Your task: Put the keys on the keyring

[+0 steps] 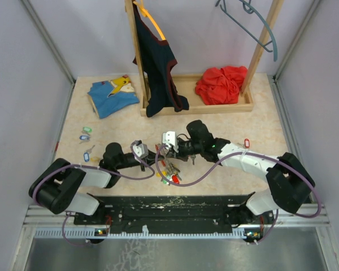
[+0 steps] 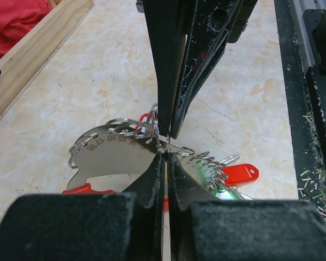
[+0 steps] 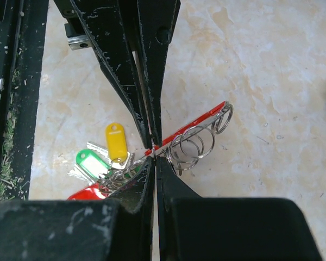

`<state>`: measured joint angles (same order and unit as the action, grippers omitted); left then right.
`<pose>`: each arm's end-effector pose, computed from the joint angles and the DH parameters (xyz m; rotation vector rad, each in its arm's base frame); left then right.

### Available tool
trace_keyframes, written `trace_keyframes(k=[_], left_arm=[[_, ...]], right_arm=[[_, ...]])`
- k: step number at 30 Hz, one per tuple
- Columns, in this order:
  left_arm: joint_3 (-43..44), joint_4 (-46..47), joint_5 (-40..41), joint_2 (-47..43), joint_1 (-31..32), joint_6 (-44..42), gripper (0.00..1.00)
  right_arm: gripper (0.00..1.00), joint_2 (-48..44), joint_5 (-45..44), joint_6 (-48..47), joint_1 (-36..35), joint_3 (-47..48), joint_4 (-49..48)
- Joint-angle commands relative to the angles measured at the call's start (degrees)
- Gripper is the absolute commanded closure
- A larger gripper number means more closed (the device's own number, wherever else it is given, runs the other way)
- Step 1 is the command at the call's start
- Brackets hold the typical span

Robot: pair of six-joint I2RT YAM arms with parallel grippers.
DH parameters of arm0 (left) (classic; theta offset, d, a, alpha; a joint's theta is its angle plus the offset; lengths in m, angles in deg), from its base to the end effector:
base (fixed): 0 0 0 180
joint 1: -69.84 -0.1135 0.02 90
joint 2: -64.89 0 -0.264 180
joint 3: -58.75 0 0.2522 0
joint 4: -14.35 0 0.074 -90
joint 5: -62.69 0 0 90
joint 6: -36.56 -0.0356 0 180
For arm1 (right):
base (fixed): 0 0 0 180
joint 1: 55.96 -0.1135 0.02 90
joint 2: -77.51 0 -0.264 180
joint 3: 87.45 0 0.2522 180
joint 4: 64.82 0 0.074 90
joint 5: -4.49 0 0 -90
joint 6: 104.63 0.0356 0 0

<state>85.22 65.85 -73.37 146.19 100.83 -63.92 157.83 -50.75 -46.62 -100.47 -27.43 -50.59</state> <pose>0.1787 -0.1372 0.1626 1.1452 1.2459 -0.9208 0.1977 0.2228 0.2277 -1.5898 1.4519 0.7828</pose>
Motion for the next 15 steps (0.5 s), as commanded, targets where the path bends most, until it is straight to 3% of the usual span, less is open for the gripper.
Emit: trace_keyframes(k=[1,10,15], left_arm=[[0.6,1.8,-0.1,-0.6,0.3,0.1,0.9],[0.6,2.9,-0.7,0.1,0.4,0.8,0.87],[0.9,2.8,-0.8,0.4,0.4,0.8,0.94]], right_arm=[[1.0,0.4,2.5,-0.5,-0.7,2.7,-1.4],[1.0,0.2,3.1,-0.3,-0.7,2.8,-1.6],[1.0,0.0,3.7,0.0,-0.8,2.9,-2.1]])
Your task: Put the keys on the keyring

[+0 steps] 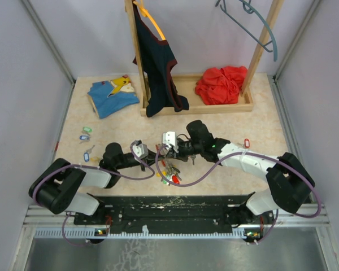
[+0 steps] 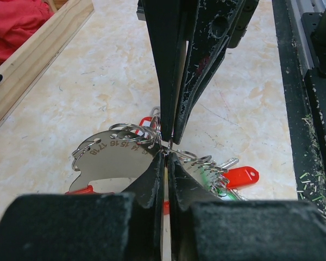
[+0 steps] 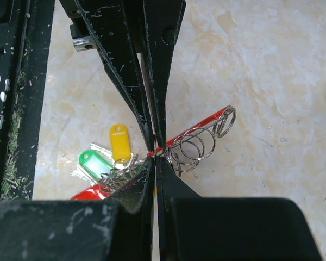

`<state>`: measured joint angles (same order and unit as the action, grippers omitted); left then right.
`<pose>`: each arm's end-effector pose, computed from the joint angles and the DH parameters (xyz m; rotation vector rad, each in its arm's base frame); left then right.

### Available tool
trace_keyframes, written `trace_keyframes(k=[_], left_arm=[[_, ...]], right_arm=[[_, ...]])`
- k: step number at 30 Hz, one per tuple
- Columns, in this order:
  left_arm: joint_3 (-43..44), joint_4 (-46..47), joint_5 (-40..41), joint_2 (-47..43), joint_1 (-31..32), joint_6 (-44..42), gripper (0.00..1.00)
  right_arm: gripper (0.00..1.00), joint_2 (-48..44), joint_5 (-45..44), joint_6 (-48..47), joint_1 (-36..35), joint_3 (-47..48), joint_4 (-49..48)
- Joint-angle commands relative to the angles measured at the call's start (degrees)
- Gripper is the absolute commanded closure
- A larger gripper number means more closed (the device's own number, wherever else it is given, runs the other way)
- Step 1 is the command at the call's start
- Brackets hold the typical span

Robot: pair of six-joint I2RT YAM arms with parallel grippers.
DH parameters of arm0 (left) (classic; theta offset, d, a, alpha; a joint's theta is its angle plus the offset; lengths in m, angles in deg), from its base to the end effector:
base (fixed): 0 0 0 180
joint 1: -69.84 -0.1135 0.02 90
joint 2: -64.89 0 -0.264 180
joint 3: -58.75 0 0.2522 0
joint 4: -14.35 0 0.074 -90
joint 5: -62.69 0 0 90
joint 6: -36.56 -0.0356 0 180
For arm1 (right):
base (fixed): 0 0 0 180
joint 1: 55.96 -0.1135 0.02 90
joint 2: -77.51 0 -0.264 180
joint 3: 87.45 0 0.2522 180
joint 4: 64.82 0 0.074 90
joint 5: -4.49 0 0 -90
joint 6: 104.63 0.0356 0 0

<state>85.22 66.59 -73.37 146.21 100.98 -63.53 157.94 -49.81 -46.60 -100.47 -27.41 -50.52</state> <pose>0.1784 -0.1378 0.1638 1.1420 1.2367 -0.9240 0.1973 0.2231 0.2274 -1.5958 1.4461 0.8013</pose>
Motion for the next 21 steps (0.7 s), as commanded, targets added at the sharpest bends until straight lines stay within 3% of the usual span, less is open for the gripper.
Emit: trace_keyframes(k=[1,5,14,21], left_arm=[[1.0,2.1,-0.9,0.6,0.3,0.3,0.97],[0.9,1.6,-0.9,0.4,0.4,-0.3,1.0],[0.6,-1.1,0.2,-1.0,0.8,-3.6,1.0],[-0.2,-1.1,0.4,-1.8,2.3,-6.6,1.0]], right_arm=[[1.0,-0.1,3.1,0.0,-0.8,2.9,-2.3],[1.0,0.8,3.9,0.2,-0.7,3.6,-0.5],[0.82,-0.8,6.3,2.8,2.8,2.4,-0.6],[0.8,0.1,7.4,6.4,5.4,2.4,-1.6]])
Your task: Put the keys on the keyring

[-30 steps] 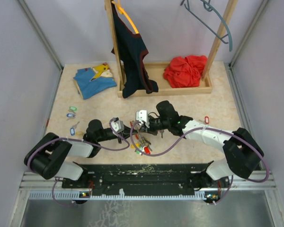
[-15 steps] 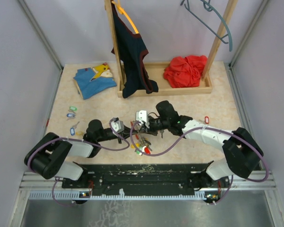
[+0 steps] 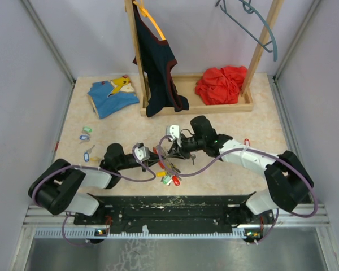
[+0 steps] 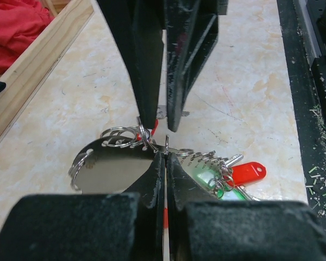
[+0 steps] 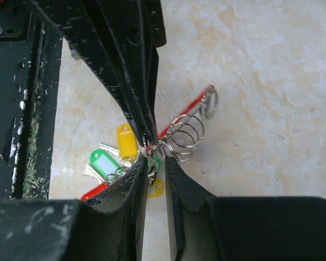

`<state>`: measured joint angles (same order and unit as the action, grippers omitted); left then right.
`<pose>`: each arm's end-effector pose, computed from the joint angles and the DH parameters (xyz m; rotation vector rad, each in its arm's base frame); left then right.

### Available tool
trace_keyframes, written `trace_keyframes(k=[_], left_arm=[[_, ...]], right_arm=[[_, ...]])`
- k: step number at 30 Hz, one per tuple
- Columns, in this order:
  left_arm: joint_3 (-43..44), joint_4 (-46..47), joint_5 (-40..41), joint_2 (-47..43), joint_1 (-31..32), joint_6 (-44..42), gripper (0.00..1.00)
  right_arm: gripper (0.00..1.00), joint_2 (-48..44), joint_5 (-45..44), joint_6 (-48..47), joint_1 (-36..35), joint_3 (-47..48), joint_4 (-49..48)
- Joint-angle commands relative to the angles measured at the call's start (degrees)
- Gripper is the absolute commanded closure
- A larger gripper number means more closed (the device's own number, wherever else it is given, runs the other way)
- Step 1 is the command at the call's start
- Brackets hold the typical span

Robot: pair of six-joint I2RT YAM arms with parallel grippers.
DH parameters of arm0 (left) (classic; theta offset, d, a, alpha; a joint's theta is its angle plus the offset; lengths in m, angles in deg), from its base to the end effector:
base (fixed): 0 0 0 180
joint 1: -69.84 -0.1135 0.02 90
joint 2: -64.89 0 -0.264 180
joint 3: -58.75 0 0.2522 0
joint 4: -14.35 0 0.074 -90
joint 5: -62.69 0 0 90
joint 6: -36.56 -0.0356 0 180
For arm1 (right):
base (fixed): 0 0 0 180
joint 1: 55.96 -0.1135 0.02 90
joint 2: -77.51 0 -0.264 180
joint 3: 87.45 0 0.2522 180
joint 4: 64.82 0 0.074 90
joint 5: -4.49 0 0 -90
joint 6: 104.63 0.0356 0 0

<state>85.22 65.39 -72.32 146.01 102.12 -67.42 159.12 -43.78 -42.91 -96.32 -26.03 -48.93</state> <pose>0.1760 -0.1410 0.1624 1.1816 1.2072 -0.8790 0.2128 0.2120 0.2284 -1.5340 1.5184 0.9166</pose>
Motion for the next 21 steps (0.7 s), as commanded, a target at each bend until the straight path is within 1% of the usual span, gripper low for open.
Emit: trace_keyframes(k=[1,7,15,21], left_arm=[[-0.3,0.3,-0.5,-1.7,1.4,-3.0,1.0],[-1.1,0.8,0.0,-2.7,2.4,-5.1,1.0],[-2.7,1.1,3.1,-4.7,4.2,-8.7,1.0],[-3.5,1.1,6.1,-5.4,5.1,-10.5,1.0]], right_arm=[[0.8,-0.5,1.1,2.9,1.3,1.3,-2.9],[0.79,2.5,0.7,6.1,1.2,3.4,-3.5],[0.79,6.5,-0.5,11.8,1.2,7.2,-1.9],[0.79,6.8,-0.7,13.5,1.6,7.5,-0.9]])
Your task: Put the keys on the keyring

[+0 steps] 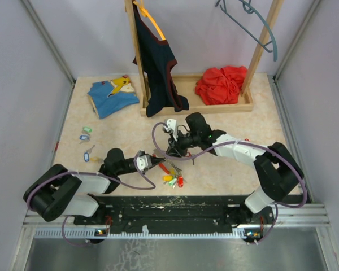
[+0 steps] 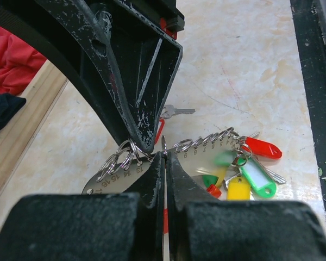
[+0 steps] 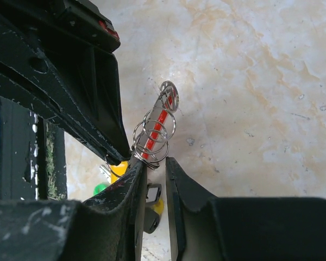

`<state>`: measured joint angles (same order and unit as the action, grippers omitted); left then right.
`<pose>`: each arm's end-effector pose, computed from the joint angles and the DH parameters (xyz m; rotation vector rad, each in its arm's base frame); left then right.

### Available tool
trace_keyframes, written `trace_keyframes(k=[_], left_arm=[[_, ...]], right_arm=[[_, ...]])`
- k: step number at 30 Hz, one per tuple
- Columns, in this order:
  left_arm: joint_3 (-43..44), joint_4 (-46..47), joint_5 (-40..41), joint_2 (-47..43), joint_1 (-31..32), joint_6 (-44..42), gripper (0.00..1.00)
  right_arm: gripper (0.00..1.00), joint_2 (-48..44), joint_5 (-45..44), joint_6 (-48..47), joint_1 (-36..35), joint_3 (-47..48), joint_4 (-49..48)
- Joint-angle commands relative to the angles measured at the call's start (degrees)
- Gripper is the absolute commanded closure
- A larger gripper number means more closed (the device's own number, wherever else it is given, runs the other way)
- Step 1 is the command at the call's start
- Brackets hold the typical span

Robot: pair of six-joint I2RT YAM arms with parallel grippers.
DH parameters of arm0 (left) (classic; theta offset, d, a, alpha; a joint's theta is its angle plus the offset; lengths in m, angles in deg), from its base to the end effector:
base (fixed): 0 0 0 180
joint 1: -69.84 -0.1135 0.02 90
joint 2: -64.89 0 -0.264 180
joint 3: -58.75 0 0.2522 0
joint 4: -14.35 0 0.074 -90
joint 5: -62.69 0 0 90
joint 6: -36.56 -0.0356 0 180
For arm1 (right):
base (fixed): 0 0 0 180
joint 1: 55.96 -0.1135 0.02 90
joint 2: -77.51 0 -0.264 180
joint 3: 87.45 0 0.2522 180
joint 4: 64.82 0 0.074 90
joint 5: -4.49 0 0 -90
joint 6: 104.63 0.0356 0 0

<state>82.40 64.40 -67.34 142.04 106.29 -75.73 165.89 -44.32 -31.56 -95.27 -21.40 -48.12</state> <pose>0.1572 -0.1446 0.1621 1.2475 1.1114 -0.7547 0.2359 0.2235 0.2181 -1.3884 1.7597 1.0174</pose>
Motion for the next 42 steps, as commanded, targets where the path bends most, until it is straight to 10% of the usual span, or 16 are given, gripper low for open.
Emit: trace_keyframes(k=[1,9,17,27,42], left_arm=[[-0.7,2.1,1.7,-1.4,1.1,-2.2,1.0],[-0.4,3.6,4.9,0.7,1.1,0.0,1.0],[-0.4,3.9,7.2,0.6,1.0,1.3,1.0],[-0.4,4.0,12.1,0.1,0.9,4.9,1.0],[0.9,1.1,13.7,-0.1,0.6,5.7,1.0]], right_arm=[[0.79,0.0,0.1,2.4,0.7,2.9,-1.4],[0.73,-6.4,0.8,4.8,2.6,-1.1,-2.0],[0.6,-12.1,-19.7,12.1,2.8,-4.1,3.2],[0.59,-6.6,-37.4,20.2,3.0,-2.7,13.5],[0.65,4.1,-40.6,15.4,1.9,2.5,15.5]])
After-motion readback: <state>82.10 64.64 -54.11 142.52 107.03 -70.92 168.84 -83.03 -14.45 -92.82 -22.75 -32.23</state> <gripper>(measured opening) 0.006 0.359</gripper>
